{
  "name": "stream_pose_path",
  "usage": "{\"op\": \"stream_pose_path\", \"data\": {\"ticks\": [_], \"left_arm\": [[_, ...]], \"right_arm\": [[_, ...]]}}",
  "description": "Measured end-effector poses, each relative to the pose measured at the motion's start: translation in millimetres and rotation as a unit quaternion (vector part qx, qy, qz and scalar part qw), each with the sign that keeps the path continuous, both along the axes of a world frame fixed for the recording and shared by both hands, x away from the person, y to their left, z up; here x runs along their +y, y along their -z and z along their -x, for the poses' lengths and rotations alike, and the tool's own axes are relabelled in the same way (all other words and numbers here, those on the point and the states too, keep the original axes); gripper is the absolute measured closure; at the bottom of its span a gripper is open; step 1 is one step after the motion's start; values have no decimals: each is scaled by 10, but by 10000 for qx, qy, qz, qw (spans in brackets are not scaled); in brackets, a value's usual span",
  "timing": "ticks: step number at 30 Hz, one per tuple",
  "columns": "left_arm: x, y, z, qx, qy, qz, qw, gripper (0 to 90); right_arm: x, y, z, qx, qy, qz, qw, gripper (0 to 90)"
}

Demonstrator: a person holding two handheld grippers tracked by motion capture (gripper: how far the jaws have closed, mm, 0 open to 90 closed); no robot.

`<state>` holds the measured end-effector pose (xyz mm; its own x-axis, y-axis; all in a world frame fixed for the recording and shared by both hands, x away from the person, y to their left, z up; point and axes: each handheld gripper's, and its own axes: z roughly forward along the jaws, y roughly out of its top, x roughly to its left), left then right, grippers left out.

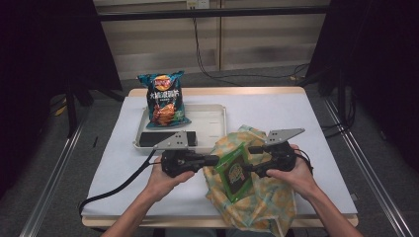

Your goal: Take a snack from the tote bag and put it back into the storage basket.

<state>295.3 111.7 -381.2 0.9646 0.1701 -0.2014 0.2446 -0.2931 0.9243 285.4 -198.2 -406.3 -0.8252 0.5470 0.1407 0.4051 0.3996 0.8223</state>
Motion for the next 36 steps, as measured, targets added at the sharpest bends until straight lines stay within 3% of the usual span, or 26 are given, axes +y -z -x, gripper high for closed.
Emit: {"op": "stream_pose_path", "data": {"ticks": [5,10,12,17,19,24,26,29,31,33,36], "left_arm": [[8,-35,28,-81,103,-15,9999,900],[14,-37,20,-86,166,-50,9998,900],[13,-33,18,-140,93,-103,9998,900],[34,-42,-4,-213,-94,-188,9996,900],[38,-46,-19,-184,-103,-95,9997,900],[35,-35,-53,-188,-173,-118,9996,900],[24,-6,-68,-176,-191,-232,9994,900],[-11,46,-67,-110,-152,-288,9994,900],[-7,55,-68,-111,-120,-302,9994,900],[2,53,-69,-86,-122,-279,9995,900],[9,64,-77,-53,-127,-296,9995,900]], "right_arm": [[-28,-28,-42,-7,-207,-350,9992,308],[9,-24,-32,-87,-386,-418,9983,356],[18,-26,-23,-108,-505,-400,9979,467],[-30,-23,0,-150,-480,-358,9981,605],[-73,-39,19,-157,-525,-378,9978,662],[-123,-72,71,-176,-669,-379,9969,688],[-127,-58,90,-133,-744,-345,9965,689],[-104,-9,104,-46,-870,-263,9959,625],[-81,8,107,-79,-896,-159,9958,650],[-84,7,97,-40,-935,-245,9953,666],[-68,-4,94,-61,-939,-176,9954,708]]}}
